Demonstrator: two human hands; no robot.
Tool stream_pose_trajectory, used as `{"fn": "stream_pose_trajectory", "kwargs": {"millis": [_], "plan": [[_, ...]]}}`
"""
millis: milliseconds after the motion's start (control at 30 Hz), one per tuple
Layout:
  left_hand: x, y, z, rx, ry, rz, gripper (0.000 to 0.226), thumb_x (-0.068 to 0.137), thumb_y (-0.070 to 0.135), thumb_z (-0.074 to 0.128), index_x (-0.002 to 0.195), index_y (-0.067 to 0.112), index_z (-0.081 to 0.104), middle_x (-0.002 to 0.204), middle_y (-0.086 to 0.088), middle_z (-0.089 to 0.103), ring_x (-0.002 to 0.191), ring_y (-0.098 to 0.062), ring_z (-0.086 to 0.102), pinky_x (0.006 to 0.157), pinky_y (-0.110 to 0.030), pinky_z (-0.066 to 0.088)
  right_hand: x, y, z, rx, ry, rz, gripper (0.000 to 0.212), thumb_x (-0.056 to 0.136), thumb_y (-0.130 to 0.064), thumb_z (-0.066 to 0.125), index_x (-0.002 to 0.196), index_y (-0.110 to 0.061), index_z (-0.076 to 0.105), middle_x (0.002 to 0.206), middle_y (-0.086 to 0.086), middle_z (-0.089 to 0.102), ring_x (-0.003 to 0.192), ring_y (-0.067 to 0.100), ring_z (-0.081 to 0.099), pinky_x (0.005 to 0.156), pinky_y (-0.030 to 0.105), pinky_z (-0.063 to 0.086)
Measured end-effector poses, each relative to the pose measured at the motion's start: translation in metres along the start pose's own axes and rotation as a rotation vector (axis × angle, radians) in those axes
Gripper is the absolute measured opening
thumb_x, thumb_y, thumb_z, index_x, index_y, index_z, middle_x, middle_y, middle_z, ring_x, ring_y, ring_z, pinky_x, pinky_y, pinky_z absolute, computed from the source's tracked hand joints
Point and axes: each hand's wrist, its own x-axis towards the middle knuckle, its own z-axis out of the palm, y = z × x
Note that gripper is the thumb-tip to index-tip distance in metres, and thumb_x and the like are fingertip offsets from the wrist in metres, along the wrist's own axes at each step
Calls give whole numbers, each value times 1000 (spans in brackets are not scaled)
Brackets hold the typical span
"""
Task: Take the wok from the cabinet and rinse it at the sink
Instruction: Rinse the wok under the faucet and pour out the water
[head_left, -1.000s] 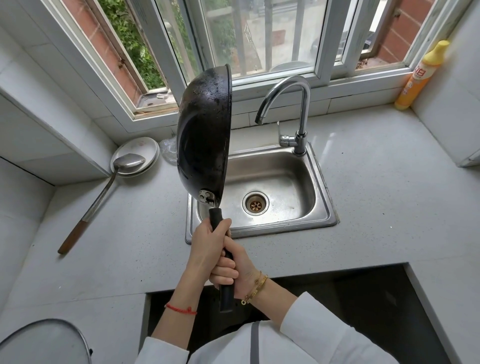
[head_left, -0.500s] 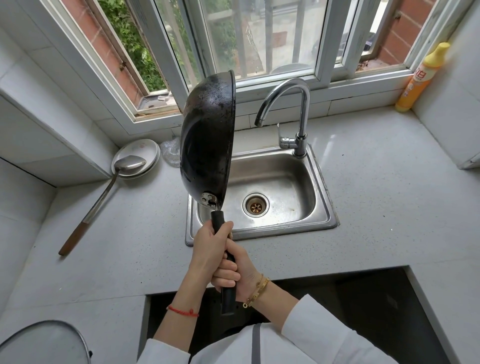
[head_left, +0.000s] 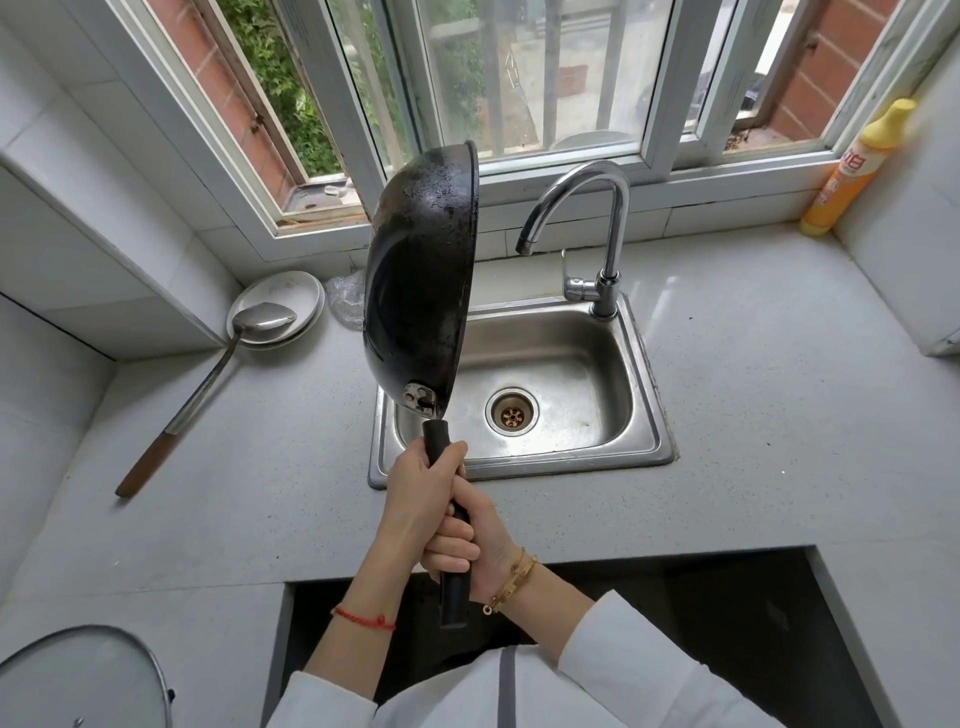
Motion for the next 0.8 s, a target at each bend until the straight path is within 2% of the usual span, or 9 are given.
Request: {"fn": "stream_pose_trajectory", "kwargs": {"millis": [367,600,800], "plan": [[0,0,1,0,10,-1,22,89,27,61,78,8,55,64,-5,53,58,-16,51,58,-30,47,0,-2,0,-2,-1,12,51,52,-37,92,41,-18,46,28,-6,41,19,6,38,23,13,28],[1,-1,2,14,9,-2,24,89,29,61,78,8,55,66,-7,53,59,-18,51,61,-34,47,-2,-3,1,1,-7,12,50,54,-34,91,41,-17,46,28,-6,41,19,6,38,23,13,29],[0,-1,2,10,12,4,23,89,28,61,79,8,56,66,-8,54,58,-18,51,60,-33,48,-5,-4,2,10,31,13,43,69,-36,72,41,-17,46,28,-6,41,19,6,38,22,14,29]]}}
